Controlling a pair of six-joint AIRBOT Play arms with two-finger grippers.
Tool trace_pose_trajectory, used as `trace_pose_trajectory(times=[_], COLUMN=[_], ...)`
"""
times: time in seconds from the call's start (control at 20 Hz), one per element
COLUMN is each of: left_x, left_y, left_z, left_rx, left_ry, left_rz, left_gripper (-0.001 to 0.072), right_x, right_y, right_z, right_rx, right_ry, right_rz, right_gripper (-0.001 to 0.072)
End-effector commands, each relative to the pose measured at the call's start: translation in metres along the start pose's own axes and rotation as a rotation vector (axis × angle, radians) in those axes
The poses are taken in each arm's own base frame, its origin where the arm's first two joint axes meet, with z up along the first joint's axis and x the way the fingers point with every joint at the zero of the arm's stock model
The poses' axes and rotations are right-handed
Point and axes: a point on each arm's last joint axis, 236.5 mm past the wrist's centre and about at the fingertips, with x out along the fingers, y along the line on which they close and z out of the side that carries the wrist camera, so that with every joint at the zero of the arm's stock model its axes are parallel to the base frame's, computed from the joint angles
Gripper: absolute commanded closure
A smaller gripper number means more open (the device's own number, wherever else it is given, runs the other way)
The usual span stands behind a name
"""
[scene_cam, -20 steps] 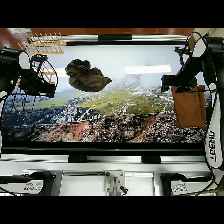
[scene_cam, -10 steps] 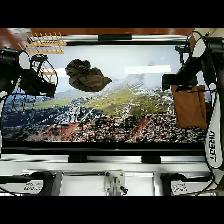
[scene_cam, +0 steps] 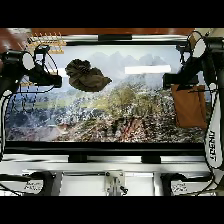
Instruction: Fold the shirts.
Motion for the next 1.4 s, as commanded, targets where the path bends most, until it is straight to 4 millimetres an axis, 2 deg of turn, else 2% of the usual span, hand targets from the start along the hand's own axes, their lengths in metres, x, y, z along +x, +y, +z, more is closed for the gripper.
trace_pose_trajectory(times=[0.0, 0.05, 0.15, 0.25, 0.35, 0.5, 0.6, 0.65, 0.7, 0.75, 0.8, 0.85, 0.9, 0.95, 1.0, 1.05, 1.1, 1.15, 1.2, 1.25, 1.35], left_x=[0.034, 0.058, 0.104, 0.142, 0.167, 0.185, 0.181, 0.169, 0.144, 0.109, 0.061, -0.005, -0.081, -0.151, -0.217, -0.262, -0.291, -0.299, -0.292, -0.274, -0.217], left_y=[-0.007, -0.008, -0.011, -0.024, -0.04, -0.06, -0.062, -0.061, -0.06, -0.059, -0.06, -0.065, -0.072, -0.08, -0.092, -0.106, -0.124, -0.146, -0.174, -0.203, -0.269], left_z=[0.046, 0.046, 0.044, 0.046, 0.054, 0.063, 0.061, 0.065, 0.077, 0.094, 0.114, 0.135, 0.149, 0.154, 0.149, 0.136, 0.117, 0.096, 0.074, 0.055, 0.017], left_rx=[-0.011, -0.012, -0.018, -0.039, -0.065, -0.139, -0.15, -0.147, -0.131, -0.091, -0.033, 0.031, 0.085, 0.106, 0.132, 0.153, 0.179, 0.2, 0.227, 0.251, 0.299], left_ry=[-0.143, -0.109, -0.053, -0.035, -0.067, -0.108, -0.093, -0.093, -0.117, -0.166, -0.245, -0.364, -0.503, -0.627, -0.734, -0.793, -0.804, -0.771, -0.702, -0.628, -0.478], left_rz=[-0.027, -0.026, -0.034, -0.079, -0.142, -0.225, -0.242, -0.246, -0.251, -0.255, -0.258, -0.26, -0.263, -0.277, -0.301, -0.332, -0.376, -0.425, -0.477, -0.521, -0.591], left_gripper=[0.0056, 0.0019, 0.0019, 0.0019, 0.002, 0.0062, 0.0665, 0.0675, 0.0676, 0.0676, 0.0676, 0.0676, 0.0676, 0.0676, 0.0676, 0.0676, 0.0676, 0.0676, 0.0676, 0.0676, 0.0675], right_x=[-0.002, -0.003, -0.005, -0.005, -0.005, -0.006, -0.006, -0.006, -0.008, -0.013, -0.023, -0.039, -0.061, -0.089, -0.117, -0.147, -0.172, -0.197, -0.217, -0.231, -0.242], right_y=[0.026, 0.032, 0.041, 0.046, 0.051, 0.06, 0.061, 0.06, 0.058, 0.052, 0.047, 0.034, 0.019, 0.006, -0.004, -0.011, -0.014, -0.013, -0.011, -0.008, 0.002], right_z=[0.018, 0.023, 0.027, 0.026, 0.026, 0.027, 0.03, 0.03, 0.03, 0.03, 0.029, 0.028, 0.026, 0.023, 0.017, 0.008, -0.001, -0.012, -0.024, -0.036, -0.06], right_rx=[0.012, 0.019, 0.024, 0.015, 0.003, -0.014, -0.013, -0.013, -0.015, -0.016, -0.041, -0.046, -0.04, -0.034, -0.026, -0.007, 0.016, 0.034, 0.044, 0.053, 0.049], right_ry=[-0.076, -0.095, -0.113, -0.111, -0.111, -0.119, -0.131, -0.131, -0.135, -0.147, -0.167, -0.205, -0.254, -0.316, -0.377, -0.443, -0.502, -0.558, -0.6, -0.622, -0.605], right_rz=[0.11, 0.135, 0.176, 0.179, 0.182, 0.19, 0.193, 0.192, 0.187, 0.168, 0.145, 0.099, 0.046, -0.004, -0.038, -0.054, -0.051, -0.04, -0.032, -0.012, 0.032], right_gripper=[0.0021, 0.0021, 0.0021, 0.0021, 0.0022, 0.0021, 0.0021, 0.0022, 0.0022, 0.0022, 0.0023, 0.0023, 0.0023, 0.0022, 0.0023, 0.0022, 0.0022, 0.0023, 0.0023, 0.0023, 0.0022])
